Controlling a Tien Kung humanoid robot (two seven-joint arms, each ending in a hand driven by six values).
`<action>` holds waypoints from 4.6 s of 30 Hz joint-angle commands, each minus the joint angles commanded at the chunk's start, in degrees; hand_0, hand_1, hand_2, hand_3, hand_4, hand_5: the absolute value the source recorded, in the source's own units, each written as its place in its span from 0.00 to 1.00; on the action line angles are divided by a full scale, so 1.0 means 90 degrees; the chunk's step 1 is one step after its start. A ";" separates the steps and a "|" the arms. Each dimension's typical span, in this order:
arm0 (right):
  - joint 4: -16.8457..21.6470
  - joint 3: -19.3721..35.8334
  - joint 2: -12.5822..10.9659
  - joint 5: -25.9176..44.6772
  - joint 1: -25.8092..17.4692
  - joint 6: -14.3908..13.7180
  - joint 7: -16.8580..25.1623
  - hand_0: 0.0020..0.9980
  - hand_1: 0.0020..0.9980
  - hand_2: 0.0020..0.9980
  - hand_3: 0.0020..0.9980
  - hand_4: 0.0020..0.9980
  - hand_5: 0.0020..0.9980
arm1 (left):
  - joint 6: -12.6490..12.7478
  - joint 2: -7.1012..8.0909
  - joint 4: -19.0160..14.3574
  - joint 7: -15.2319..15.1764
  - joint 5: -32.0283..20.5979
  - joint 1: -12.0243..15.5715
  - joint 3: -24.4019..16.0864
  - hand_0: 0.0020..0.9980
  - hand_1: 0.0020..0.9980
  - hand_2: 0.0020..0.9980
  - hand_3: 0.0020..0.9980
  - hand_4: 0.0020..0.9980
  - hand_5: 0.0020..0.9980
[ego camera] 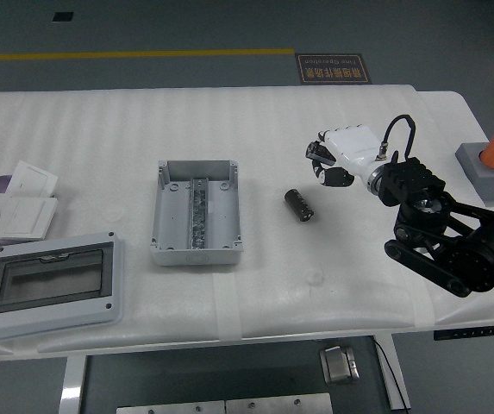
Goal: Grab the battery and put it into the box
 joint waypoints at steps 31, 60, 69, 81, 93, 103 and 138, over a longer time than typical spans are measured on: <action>0.0580 0.0002 0.1508 -0.0456 -0.0676 -0.0154 0.0053 0.85 0.79 0.80 0.89 0.89 0.74 | 0.0022 0.0001 0.0032 0.0013 -0.0151 0.0032 0.0186 0.63 0.66 0.53 0.59 0.63 0.39; -0.0701 -0.0192 0.0467 0.0076 -0.0695 0.0075 -0.0533 0.80 0.74 0.74 0.86 0.86 0.73 | 0.0030 0.0013 0.0030 -0.0003 -0.0138 0.0003 0.0123 0.63 0.66 0.53 0.58 0.57 0.39; -0.0800 -0.0346 0.0565 0.0088 -0.0698 -0.0039 -0.0497 0.78 0.72 0.72 0.84 0.85 0.72 | 0.0037 0.0016 0.0025 -0.0012 -0.0131 0.0013 0.0113 0.63 0.66 0.53 0.58 0.53 0.39; -0.0881 -0.0517 0.0600 0.0063 -0.0672 -0.0206 -0.0407 0.74 0.67 0.63 0.79 0.74 0.65 | 0.0045 0.0014 0.0006 -0.0019 -0.0055 -0.0007 0.0051 0.63 0.66 0.53 0.58 0.53 0.39; -0.0987 -0.0558 0.0661 0.0081 -0.0649 -0.0330 -0.0336 0.70 0.63 0.50 0.72 0.60 0.53 | 0.0048 0.0000 -0.0008 -0.0042 0.0020 -0.0032 -0.0025 0.63 0.66 0.53 0.58 0.53 0.39; -0.1044 -0.0597 0.0659 0.0068 -0.0667 -0.0388 -0.0304 0.69 0.61 0.46 0.71 0.57 0.52 | 0.0026 -0.0002 -0.0012 -0.0080 0.0071 -0.0044 -0.0107 0.63 0.66 0.53 0.58 0.54 0.40; -0.0714 -0.0395 0.0510 -0.0061 -0.0578 -0.0257 -0.0259 0.69 0.60 0.45 0.71 0.58 0.53 | 0.0014 0.0010 -0.0020 -0.0180 0.0097 -0.0040 -0.0182 0.63 0.66 0.53 0.59 0.53 0.40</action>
